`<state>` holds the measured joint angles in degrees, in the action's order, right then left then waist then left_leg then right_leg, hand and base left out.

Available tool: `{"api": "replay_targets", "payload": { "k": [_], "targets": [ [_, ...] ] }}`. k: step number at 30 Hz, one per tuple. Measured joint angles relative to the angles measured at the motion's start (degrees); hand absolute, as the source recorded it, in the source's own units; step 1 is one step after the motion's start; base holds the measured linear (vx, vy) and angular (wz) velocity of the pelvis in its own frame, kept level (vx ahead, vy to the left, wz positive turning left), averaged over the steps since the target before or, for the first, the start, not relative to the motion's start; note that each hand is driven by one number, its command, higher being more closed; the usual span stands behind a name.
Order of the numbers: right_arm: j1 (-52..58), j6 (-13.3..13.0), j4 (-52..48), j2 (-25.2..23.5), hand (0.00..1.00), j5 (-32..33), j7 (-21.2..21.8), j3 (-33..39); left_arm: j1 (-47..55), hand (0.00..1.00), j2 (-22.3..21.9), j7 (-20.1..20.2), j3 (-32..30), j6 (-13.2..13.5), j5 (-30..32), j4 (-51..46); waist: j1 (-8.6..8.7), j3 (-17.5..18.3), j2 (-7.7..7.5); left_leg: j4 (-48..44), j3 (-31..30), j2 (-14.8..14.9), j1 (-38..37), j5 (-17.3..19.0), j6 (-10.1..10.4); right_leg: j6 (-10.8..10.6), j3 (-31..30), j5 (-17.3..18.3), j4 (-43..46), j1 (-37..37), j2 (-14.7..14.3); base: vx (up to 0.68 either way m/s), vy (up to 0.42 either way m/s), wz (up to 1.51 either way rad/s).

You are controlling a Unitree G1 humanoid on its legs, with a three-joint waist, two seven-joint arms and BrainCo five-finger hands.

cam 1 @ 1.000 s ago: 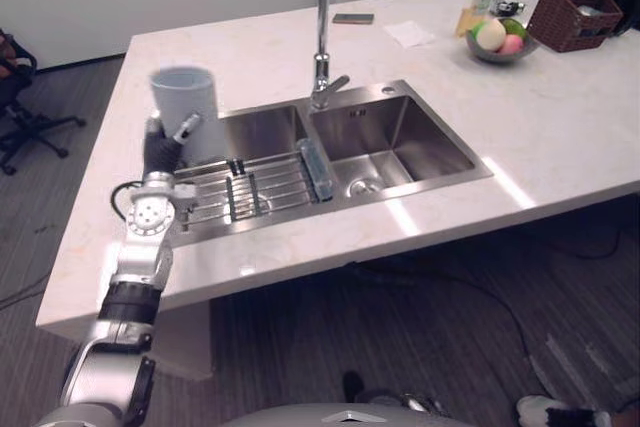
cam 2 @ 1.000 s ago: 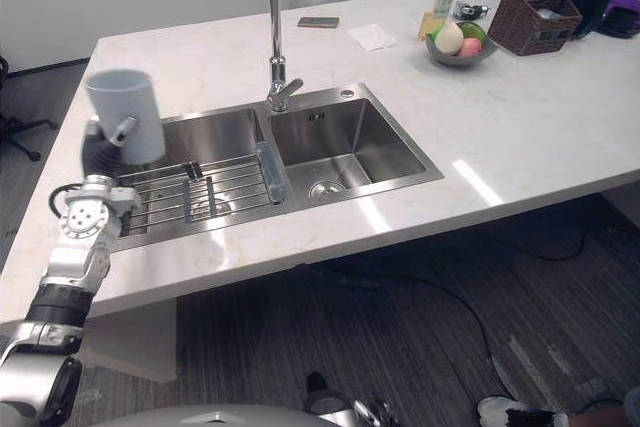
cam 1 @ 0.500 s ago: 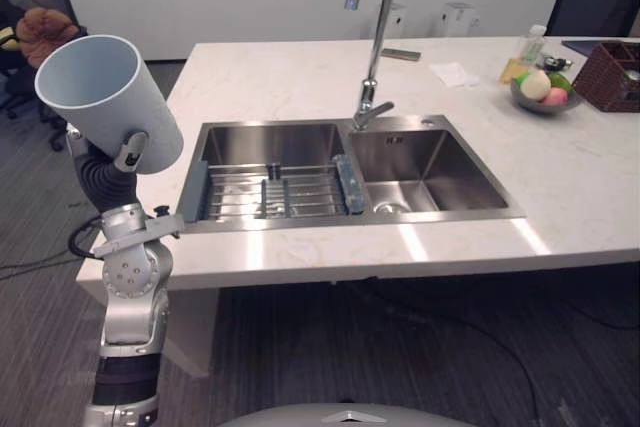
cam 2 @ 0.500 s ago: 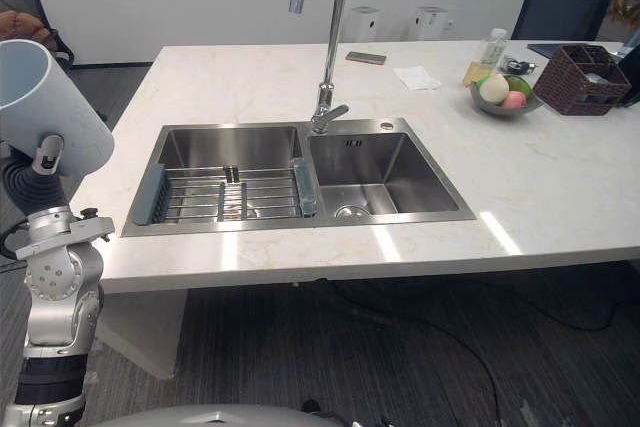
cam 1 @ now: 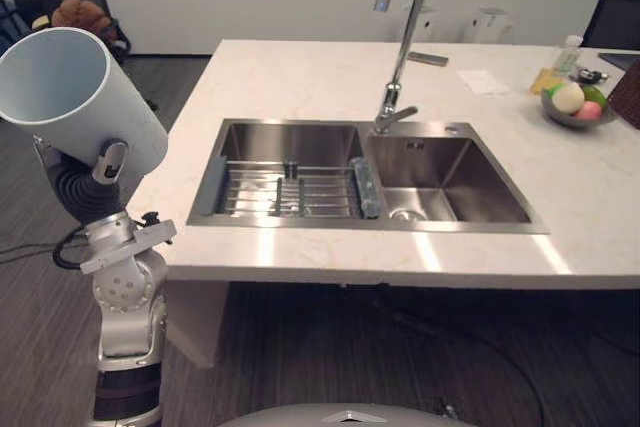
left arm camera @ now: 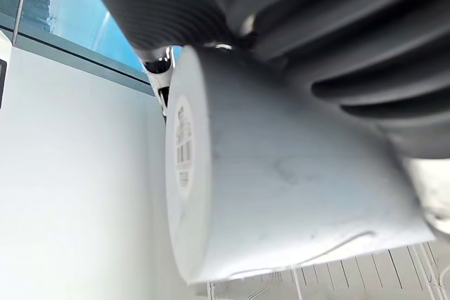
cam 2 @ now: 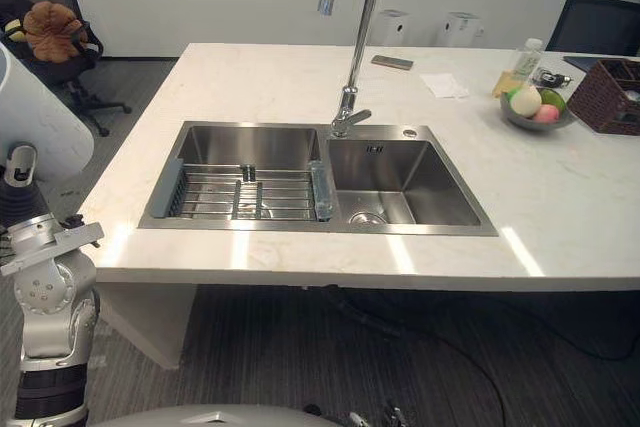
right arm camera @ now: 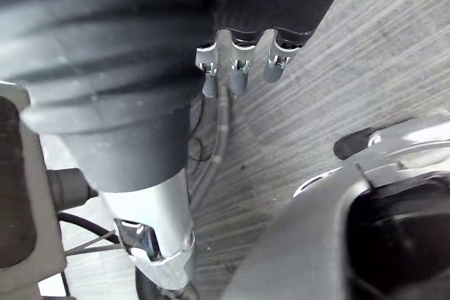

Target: Walk over to the sink, pick up the cup, carry it to the dishwasher, place the cup inside the dishwasher, then close the dishwasher door

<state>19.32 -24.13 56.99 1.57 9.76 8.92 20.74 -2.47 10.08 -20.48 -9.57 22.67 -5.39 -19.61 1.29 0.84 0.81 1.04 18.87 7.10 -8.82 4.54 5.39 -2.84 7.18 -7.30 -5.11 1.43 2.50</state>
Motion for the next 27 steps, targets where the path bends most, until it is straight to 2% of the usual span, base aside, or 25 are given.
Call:
{"api": "replay_targets", "payload": {
  "k": [5, 6, 11, 12, 15, 19, 22, 25, 27],
  "targets": [
    [-0.4, -0.03, 0.08, 0.0, 0.0, 1.27, 1.06, -1.37, 0.0, 1.0, -0.14, 0.0, -1.85, 0.33, 0.0, -0.01, -0.05, 0.32, -0.49, -0.06, -0.15, -0.04, 0.29, 0.01, -0.04, 0.0, 0.3, 0.0, 0.0, -0.19, 0.07, 0.0, 0.0, 0.0],
    [-0.43, 0.12, 0.08, 0.04, 0.0, 1.61, 3.17, -1.54, 0.0, 1.0, -1.13, 1.3, -2.13, 0.48, -0.03, -2.21, -0.73, 1.08, -0.8, -0.84, -0.77, 0.02, 0.94, 0.03, -0.18, 0.04, 1.07, -0.03, 0.0, -0.16, 0.25, 0.0, 0.0, 0.0],
    [-0.45, 0.12, -0.08, 0.04, 0.0, 1.63, 3.19, -1.99, 0.0, 1.0, -1.92, 1.25, -2.13, 0.59, -0.11, -2.3, -0.51, 1.26, -0.44, -1.65, 0.3, 0.08, 0.69, 0.35, 0.0, 0.11, -0.58, -0.28, -0.01, -1.32, -0.31, 0.0, -0.004, -0.14],
    [-0.39, 0.12, -0.45, -0.05, 0.0, 1.77, 3.42, -2.11, -0.02, 1.0, -2.6, 1.37, -1.73, 0.95, -0.66, -2.33, -0.57, 1.32, -0.58, -2.52, 1.06, 0.31, 1.01, 0.92, 0.17, 0.34, -0.98, -0.15, -0.02, -1.75, -0.43, -0.02, -0.019, -0.31],
    [0.45, 0.33, -0.44, -0.76, 0.0, 2.49, 3.99, -2.04, -0.04, 1.0, -5.38, 3.58, 2.96, 1.19, -2.64, -2.33, 0.95, 1.48, -0.81, -2.79, -0.2, 0.54, 2.11, 1.42, 0.77, 0.62, 1.67, 0.8, -0.02, -1.96, 0.01, -0.02, -0.021, 0.08],
    [1.42, 0.48, -0.33, -1.08, 0.0, 4.1, 6.16, -1.97, -0.03, 1.0, -8.18, 6.08, 7.37, 2.6, -5.88, -2.33, 0.87, 1.67, -0.62, -2.69, -1.45, 0.66, 2.63, 1.15, 0.68, 0.57, 5.08, 1.35, -0.01, -1.9, 0.4, 0.03, -0.015, 0.2],
    [1.01, 0.21, 0.45, -0.91, 0.0, 4.63, 8.44, -0.97, 1.27, 1.0, -9.23, 7.62, 9.91, 2.87, -8.03, -2.35, -0.07, 2.45, -0.54, -1.83, -3.48, 0.56, 3.81, 0.33, 0.2, 0.17, 8.08, 1.39, 0.42, -1.08, 0.86, 0.07, -0.001, 0.4],
    [-0.91, 0.31, 3.77, 0.07, 0.0, 4.54, 9.68, 0.76, 5.09, 1.0, -9.54, 8.47, 9.06, 2.36, -8.38, -2.38, -1.7, 2.35, 0.07, -1.07, -8.56, -0.44, 5.69, -1.37, -0.3, -0.36, 12.69, 2.29, 1.1, -0.27, 1.54, 0.07, 0.013, 0.94],
    [-1.87, 0.35, 5.35, 0.77, 0.0, 4.35, 9.74, 0.78, 7.8, 1.0, -10.38, 8.28, 6.69, 1.82, -8.56, -2.61, -3.75, 2.06, 0.34, -1.45, -13.21, -0.84, 6.03, -1.73, -0.52, -0.68, 16.98, 3.76, 1.82, 2.03, 2.19, 0.01, 0.003, 1.19]
  ]
}}
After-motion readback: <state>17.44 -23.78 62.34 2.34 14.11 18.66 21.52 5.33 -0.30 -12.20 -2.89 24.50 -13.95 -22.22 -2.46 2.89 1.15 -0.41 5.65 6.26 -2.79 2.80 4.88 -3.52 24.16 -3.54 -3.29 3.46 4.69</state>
